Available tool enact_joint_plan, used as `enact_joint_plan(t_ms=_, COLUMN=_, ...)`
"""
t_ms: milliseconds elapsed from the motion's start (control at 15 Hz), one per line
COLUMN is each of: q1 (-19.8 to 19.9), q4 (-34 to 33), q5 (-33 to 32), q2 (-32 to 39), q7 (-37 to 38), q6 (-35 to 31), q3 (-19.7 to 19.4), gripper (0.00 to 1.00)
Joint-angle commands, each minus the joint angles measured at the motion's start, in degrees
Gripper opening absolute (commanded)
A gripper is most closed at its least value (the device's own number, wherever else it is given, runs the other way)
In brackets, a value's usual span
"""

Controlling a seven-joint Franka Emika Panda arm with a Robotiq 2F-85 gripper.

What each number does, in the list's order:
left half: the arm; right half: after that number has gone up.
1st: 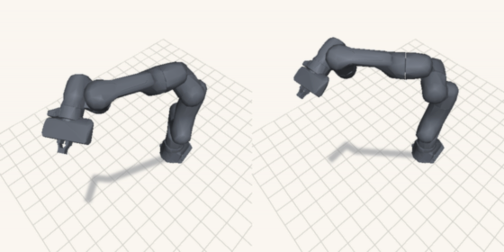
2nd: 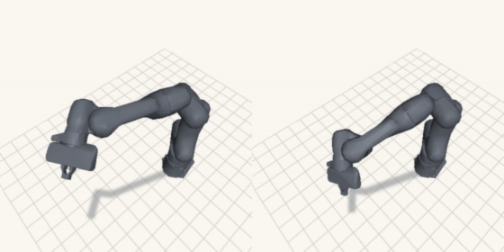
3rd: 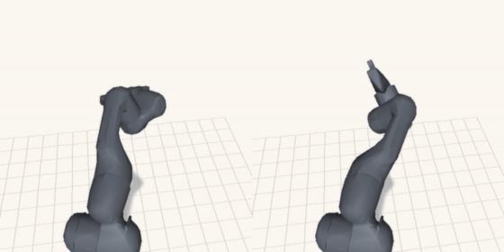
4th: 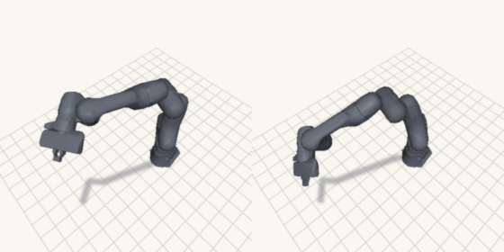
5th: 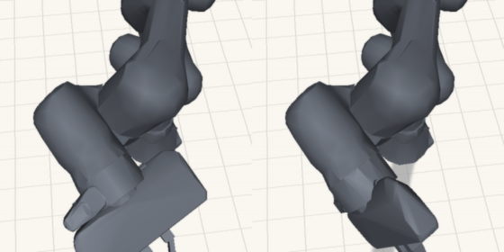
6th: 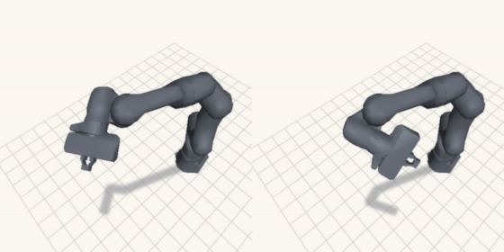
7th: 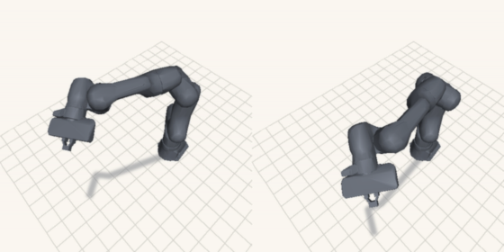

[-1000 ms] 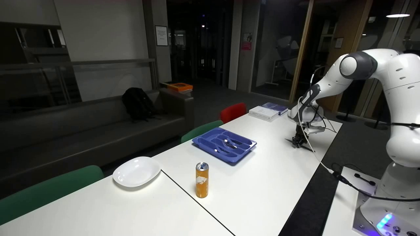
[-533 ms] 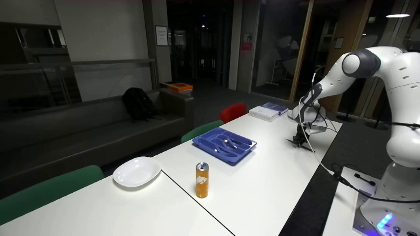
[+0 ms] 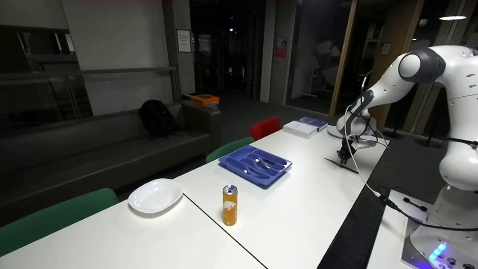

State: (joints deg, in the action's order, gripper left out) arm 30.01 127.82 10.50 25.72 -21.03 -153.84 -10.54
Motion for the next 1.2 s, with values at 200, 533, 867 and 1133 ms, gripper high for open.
enact_joint_plan(t_ms=200, q1=-1.82, q4=2.71, q5=-3.76, q2=-3.70, q7=2.38, q6=0.19, q3=-3.42, gripper=0.74)
enact_joint_plan(t_ms=533, q1=-3.08, q4=0.63, q5=-10.22, q2=-1.69, q7=3.93, q6=2.35, q3=-6.32, gripper=1.00)
enact_joint_plan(t_ms=867, q1=-3.64, q4=0.10, q5=-12.56, q2=0.05, q7=3.69, q6=2.37, q3=-5.96, gripper=1.00)
enact_joint_plan(t_ms=1133, q1=-4.42, q4=-0.47, q5=-13.43, q2=1.65, q7=3.58, q6=2.59, q3=-5.45, gripper=1.00)
